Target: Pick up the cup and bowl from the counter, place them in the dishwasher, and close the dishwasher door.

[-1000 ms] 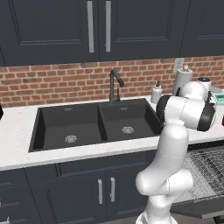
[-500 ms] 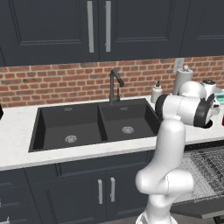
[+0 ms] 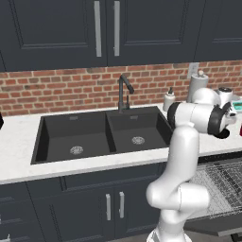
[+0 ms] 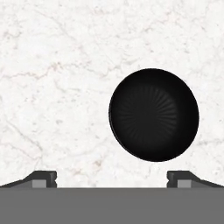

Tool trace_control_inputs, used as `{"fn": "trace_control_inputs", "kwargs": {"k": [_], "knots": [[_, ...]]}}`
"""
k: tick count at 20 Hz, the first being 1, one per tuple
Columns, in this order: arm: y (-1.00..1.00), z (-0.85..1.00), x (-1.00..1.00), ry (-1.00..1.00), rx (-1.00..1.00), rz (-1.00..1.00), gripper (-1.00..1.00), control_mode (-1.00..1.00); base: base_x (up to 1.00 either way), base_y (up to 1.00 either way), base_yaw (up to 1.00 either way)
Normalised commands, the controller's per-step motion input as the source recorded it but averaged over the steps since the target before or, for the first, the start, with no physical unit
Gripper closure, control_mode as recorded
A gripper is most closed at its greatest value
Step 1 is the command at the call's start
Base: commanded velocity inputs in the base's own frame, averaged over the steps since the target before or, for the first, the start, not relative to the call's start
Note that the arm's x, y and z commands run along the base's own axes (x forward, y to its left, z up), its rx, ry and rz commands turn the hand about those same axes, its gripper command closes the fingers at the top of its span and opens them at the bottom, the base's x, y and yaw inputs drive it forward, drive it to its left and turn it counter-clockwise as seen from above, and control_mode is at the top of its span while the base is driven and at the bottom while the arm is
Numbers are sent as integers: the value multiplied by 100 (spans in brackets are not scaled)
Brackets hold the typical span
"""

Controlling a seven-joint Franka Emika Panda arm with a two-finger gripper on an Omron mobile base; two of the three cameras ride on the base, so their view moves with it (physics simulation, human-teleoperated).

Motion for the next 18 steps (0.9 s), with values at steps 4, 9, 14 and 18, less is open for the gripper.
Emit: {"fn": "trace_control_inputs", "kwargs": {"k": [4, 9, 14, 18], "knots": [[-6, -11, 22, 0, -1, 3, -100, -100, 0, 0, 0], [-4, -15, 20, 0, -1, 2, -100, -100, 0, 0, 0], [-10, -18, 18, 0, -2, 2, -100, -100, 0, 0, 0], [-10, -25, 10, 0, -3, 2, -100, -100, 0, 0, 0]]}}
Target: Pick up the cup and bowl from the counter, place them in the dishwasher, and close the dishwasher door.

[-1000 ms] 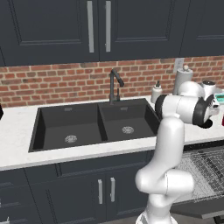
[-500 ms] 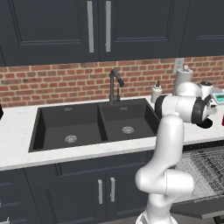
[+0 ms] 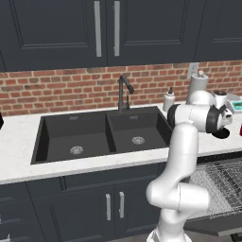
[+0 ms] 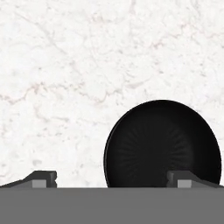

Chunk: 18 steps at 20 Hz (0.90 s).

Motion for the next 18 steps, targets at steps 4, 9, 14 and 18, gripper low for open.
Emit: {"fn": "trace_control_inputs", "kwargs": {"k": [4, 9, 14, 18], "knots": [[-21, -23, 10, 0, -4, 1, -100, -100, 0, 0, 0], [-16, -15, 1, 0, -1, 1, -100, -100, 0, 0, 0], [-1, -15, 0, 0, 0, 1, -100, -100, 0, 0, 0], [0, -23, 0, 0, 0, 1, -100, -100, 0, 0, 0]]}}
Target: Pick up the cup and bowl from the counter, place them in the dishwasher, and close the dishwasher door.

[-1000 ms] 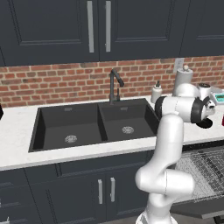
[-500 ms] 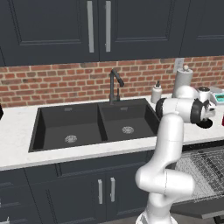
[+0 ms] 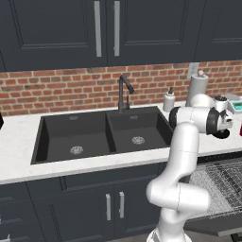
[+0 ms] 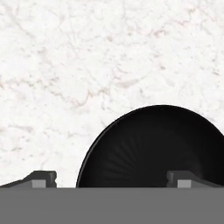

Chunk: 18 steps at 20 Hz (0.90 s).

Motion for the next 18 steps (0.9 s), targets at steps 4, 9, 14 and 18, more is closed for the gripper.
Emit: {"fn": "trace_control_inputs", "kwargs": {"k": [4, 9, 14, 18], "knots": [[0, -21, 6, 0, 0, 1, -100, -100, 0, 0, 0], [0, -6, 9, 0, 0, 1, -100, -100, 0, 0, 0], [0, -6, 5, 0, 0, 3, -100, -100, 0, 0, 0], [0, -13, 8, 2, 0, 3, -100, -100, 0, 0, 0]]}}
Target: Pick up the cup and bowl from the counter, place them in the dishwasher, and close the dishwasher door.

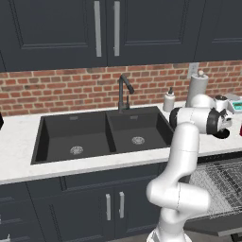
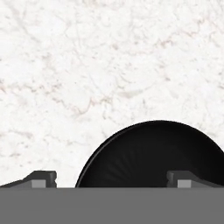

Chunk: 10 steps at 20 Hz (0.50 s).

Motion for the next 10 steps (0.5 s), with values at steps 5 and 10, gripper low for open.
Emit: {"fn": "trace_control_inputs", "kwargs": {"k": [5, 10], "knots": [[0, -16, 9, 3, 0, 4, 100, -100, 0, 0, 0], [0, -9, 2, 1, 0, 2, 100, -100, 0, 0, 0]]}}
